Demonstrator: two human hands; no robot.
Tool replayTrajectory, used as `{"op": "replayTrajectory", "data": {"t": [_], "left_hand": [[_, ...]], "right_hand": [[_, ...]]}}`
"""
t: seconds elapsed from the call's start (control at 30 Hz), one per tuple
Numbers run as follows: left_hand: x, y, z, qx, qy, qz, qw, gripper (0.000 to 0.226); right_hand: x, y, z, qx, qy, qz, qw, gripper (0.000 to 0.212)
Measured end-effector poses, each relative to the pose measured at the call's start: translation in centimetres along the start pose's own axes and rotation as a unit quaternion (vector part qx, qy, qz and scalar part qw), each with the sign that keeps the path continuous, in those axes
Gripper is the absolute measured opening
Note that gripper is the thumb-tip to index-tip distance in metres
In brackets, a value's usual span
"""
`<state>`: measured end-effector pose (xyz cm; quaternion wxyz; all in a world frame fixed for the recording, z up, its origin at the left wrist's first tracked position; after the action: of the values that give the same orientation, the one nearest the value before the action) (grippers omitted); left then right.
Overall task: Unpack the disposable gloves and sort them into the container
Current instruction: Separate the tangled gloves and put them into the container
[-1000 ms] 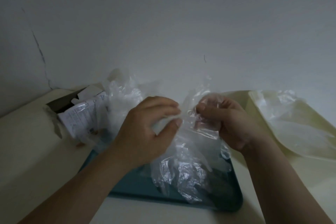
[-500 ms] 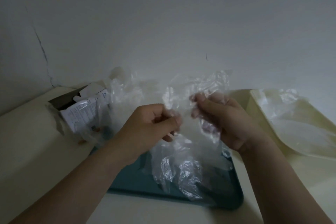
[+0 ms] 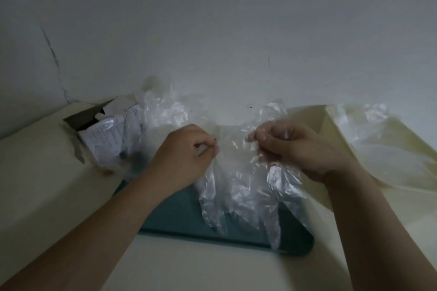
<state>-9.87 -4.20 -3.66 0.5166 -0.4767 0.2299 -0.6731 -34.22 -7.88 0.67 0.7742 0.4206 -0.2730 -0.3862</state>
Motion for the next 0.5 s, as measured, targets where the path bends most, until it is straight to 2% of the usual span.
{"op": "replayTrajectory", "data": {"t": [0.1, 0.2, 0.3, 0.37, 0.43, 0.5], "left_hand": [[0.2, -1.6, 1.6, -0.019, -0.109, -0.06, 0.992, 0.006], [0.1, -3.1, 2.4, -0.052, -0.127, -0.091, 0.986, 0.013], [-0.1, -3.7, 2.3, -0.061, -0.076, -0.094, 0.991, 0.024], [-0.1, -3.6, 2.1, -0.052, -0.056, -0.082, 0.994, 0.023], [-0.2, -3.5, 2.0, -0.056, -0.044, -0.07, 0.995, 0.018], [-0.3, -3.7, 1.8, -0.088, -0.029, -0.068, 0.993, 0.017]], "right_hand": [[-0.7, -0.1, 1.0, 0.041, 0.054, 0.036, 0.997, 0.032], [-1.7, 0.6, 1.4, 0.016, 0.13, 0.069, 0.989, 0.031], [-1.5, 1.8, 1.1, 0.009, 0.051, 0.087, 0.995, 0.02], [-1.1, 2.4, 0.8, -0.036, -0.014, 0.086, 0.996, 0.015], [-0.8, 2.6, 0.4, -0.095, -0.022, 0.085, 0.992, 0.012], [-0.7, 2.5, 0.0, -0.092, -0.002, 0.08, 0.993, 0.012]]}}
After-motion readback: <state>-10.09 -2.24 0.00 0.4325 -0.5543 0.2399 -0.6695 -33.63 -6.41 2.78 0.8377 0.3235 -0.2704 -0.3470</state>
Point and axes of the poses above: each hand's wrist, its own x-axis towards the middle knuckle, its own z-axis out of the back of the hand, y = z × x, the point moved 2 cm from there along x, towards the middle knuckle, and after that the axes turned 14 degrees about -x, right-handed, at the moved point
